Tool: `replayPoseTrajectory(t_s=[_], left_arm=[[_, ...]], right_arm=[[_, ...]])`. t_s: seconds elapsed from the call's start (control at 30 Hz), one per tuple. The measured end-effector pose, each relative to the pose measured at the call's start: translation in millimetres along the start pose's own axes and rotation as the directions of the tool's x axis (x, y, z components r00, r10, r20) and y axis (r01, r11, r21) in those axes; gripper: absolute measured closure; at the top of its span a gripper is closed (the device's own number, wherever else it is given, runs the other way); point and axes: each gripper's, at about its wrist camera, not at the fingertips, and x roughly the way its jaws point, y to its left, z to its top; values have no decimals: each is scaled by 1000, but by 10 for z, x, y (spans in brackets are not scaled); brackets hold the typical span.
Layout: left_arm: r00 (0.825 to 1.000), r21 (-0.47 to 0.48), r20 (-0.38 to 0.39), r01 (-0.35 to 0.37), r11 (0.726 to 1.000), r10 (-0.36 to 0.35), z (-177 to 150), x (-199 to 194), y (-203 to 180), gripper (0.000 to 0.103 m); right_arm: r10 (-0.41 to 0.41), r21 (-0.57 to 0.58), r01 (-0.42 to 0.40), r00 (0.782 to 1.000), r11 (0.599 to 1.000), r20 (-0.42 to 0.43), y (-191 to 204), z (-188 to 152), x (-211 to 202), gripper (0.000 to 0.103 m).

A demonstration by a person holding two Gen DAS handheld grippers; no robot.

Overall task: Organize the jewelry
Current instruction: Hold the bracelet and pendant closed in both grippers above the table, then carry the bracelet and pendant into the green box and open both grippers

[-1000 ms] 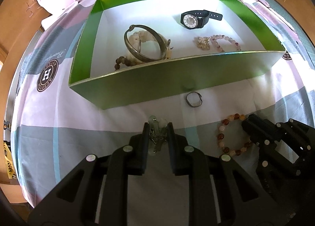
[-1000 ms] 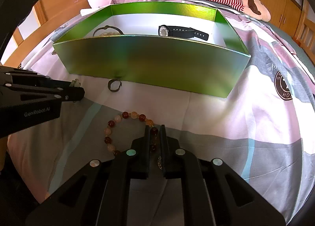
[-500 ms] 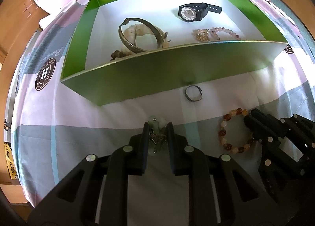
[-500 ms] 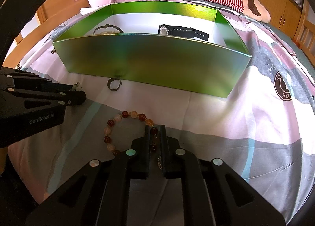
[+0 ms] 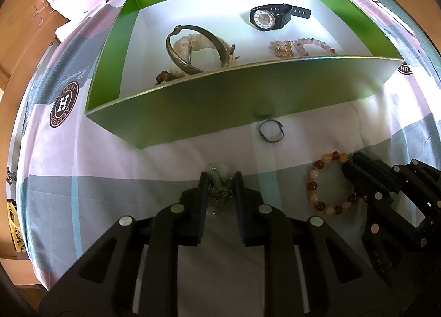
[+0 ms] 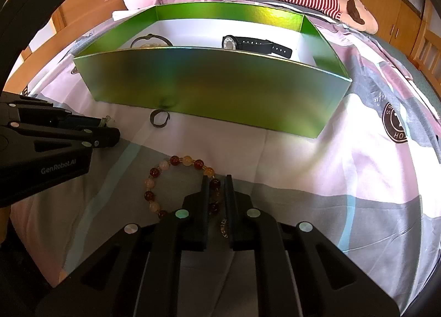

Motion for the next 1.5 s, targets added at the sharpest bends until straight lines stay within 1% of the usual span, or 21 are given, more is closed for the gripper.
replayPoseTrajectory(t_s=[0.03,0.1,0.13,0.17,0.27,0.43,0.47,0.5,0.6,0.7,0.8,0.9,0.97,1.03,1.1,1.17,1.27,1.33,1.47,1.5], left_arm=[[1000,3,0,-2,1000,2,-3,1,-7,84],[1000,4,2,-5,1000,5,-4,-2,-12,83],[1000,6,2,-8,1000,8,-7,-1,-17,83],[1000,6,2,-9,1000,9,-8,-2,-20,82],[1000,4,5,-19,1000,19,-7,-3,-19,71],[1000,2,2,-8,1000,8,2,12,-10,70],[1000,1,1,-1,1000,1,3,12,0,74],[1000,-3,-1,15,1000,-15,5,10,5,85],[999,-25,-4,53,998,-53,24,-25,60,86],[997,-44,22,72,996,-72,60,-129,146,86],[992,-68,63,117,991,-112,115,-340,269,86],[976,-86,133,184,979,-172,208,-643,422,86],[963,-90,195,205,975,-185,295,-854,498,86],[953,-95,246,202,975,-173,414,-993,561,86],[951,-105,270,187,977,-153,513,-1053,572,86],[950,-114,284,171,979,-133,644,-1021,595,86],[959,-146,268,133,980,-90,843,-805,632,86],[965,-168,252,121,978,-76,915,-647,644,86],[978,-178,207,78,981,-40,993,-357,631,86],[979,-176,200,72,982,-36,992,-319,618,85]], right_arm=[[0,0,0,1000,1000,0,0,-1,1,92],[-2,0,2,1000,1000,0,0,-2,2,86],[-9,1,9,1000,1000,1,-6,-1,1,85],[-6,2,6,1000,1000,1,-7,-3,1,84],[-3,8,3,1000,1000,0,-15,-2,4,84],[-11,-5,12,1000,1000,4,5,-8,-2,85],[-3,-1,3,1000,1000,3,-2,-5,-6,89],[12,6,-12,1000,1000,3,-10,-1,-12,93],[43,33,-44,999,998,22,-35,28,-77,95],[47,31,-49,997,998,68,-50,113,-249,95],[62,31,-67,989,997,137,-67,251,-505,95],[73,25,-80,976,997,207,-95,428,-761,95],[73,18,-80,965,997,253,-131,563,-910,95],[75,24,-85,959,996,275,-181,688,-987,95],[68,36,-82,956,996,287,-224,865,-968,95],[49,38,-62,956,997,290,-269,1008,-884,95],[33,59,-50,965,997,262,-342,1182,-643,95],[11,65,-26,973,998,229,-371,1244,-436,95],[-26,70,15,988,997,154,-373,1235,-128,95],[-31,74,21,989,997,143,-374,1217,-101,92]])
